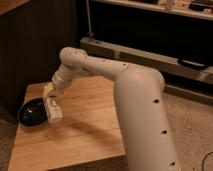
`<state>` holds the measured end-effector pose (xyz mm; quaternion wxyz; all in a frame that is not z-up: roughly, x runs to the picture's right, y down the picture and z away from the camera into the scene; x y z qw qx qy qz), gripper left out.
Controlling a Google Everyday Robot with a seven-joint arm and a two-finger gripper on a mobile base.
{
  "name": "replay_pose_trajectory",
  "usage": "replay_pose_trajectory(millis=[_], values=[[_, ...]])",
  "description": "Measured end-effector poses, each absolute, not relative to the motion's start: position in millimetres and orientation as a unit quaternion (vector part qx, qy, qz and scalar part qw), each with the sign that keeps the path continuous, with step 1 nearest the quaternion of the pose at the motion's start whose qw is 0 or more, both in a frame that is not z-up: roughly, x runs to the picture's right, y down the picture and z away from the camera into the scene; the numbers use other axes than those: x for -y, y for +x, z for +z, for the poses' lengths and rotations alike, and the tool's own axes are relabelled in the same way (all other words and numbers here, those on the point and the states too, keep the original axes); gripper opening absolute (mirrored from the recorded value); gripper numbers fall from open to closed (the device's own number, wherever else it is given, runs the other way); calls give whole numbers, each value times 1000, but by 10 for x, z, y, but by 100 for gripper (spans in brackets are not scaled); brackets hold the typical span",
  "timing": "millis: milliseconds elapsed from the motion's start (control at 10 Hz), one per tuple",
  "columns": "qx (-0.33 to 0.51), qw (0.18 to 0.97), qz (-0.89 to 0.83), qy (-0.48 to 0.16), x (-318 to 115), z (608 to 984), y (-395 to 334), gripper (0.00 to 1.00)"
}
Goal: Place the bottle in the ceramic bowl
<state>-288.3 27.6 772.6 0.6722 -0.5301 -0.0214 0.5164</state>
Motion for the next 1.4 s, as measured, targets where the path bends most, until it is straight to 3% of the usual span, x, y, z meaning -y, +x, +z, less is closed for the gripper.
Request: replay_pose_trajectory(millis=[700, 900, 1400], values=[[53, 702, 457, -544, -260, 7877, -3674, 2], [89, 721, 468, -503, -248, 7939, -3751, 20], [9, 661, 563, -497, -126, 8135, -3985, 71]])
